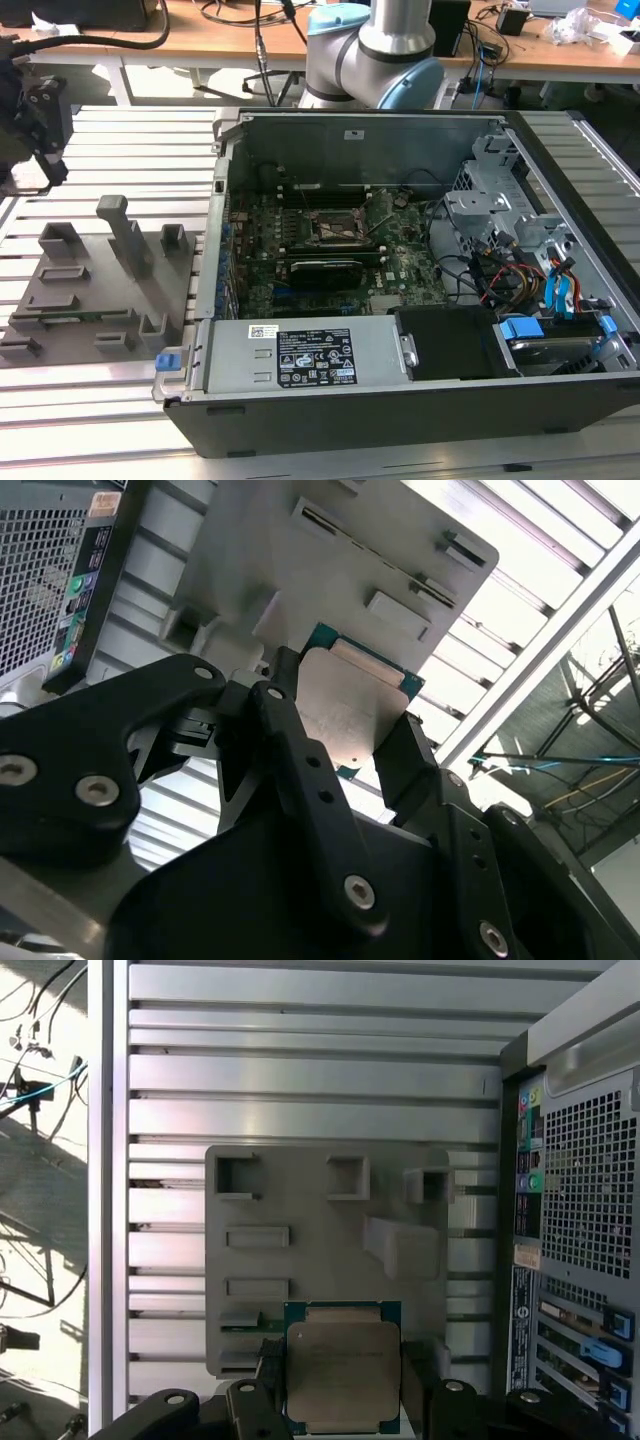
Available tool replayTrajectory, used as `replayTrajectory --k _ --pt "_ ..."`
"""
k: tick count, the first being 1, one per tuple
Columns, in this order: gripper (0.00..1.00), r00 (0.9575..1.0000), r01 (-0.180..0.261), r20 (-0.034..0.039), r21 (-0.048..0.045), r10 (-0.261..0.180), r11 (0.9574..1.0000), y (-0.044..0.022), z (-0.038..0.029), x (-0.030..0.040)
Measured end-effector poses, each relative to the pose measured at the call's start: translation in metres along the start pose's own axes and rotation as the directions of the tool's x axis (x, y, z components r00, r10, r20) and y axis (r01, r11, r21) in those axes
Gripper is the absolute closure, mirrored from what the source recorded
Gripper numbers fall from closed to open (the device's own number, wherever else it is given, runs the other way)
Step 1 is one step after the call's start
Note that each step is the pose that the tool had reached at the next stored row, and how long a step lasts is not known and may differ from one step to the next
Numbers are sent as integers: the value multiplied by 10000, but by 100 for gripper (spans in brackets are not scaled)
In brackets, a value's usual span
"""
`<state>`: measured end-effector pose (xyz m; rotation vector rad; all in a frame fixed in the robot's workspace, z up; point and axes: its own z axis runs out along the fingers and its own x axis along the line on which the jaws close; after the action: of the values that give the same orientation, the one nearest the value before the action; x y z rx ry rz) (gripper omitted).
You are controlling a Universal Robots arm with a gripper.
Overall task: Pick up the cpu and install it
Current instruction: 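Pick up the cpu and move it towards the insertion slot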
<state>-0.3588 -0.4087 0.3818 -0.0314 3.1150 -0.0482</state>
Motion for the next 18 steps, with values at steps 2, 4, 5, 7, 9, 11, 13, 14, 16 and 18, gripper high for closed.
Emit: replayTrajectory --k 2,4,5,7,9,11,13,14,16,18 --pt "45 10000 0 0 7 0 10000 0 1 -39" --pt "45 10000 1 0 17 -1 10000 -1 3 -101" --pt "45 10000 1 1 19 -1 10000 -1 3 -119" --pt "45 10000 1 0 27 -1 10000 -1 4 -168" --pt "45 10000 1 -1 32 -1 10000 -2 5 -208" --pt "45 10000 0 -1 38 0 10000 -1 6 -242" --pt "45 10000 1 0 46 -1 10000 -2 8 -305" --pt "45 10000 1 0 52 -1 10000 -2 9 -340" --pt "45 10000 2 -1 57 -2 10000 -2 10 -373" --pt "45 10000 1 -2 68 -1 10000 -2 11 -435"
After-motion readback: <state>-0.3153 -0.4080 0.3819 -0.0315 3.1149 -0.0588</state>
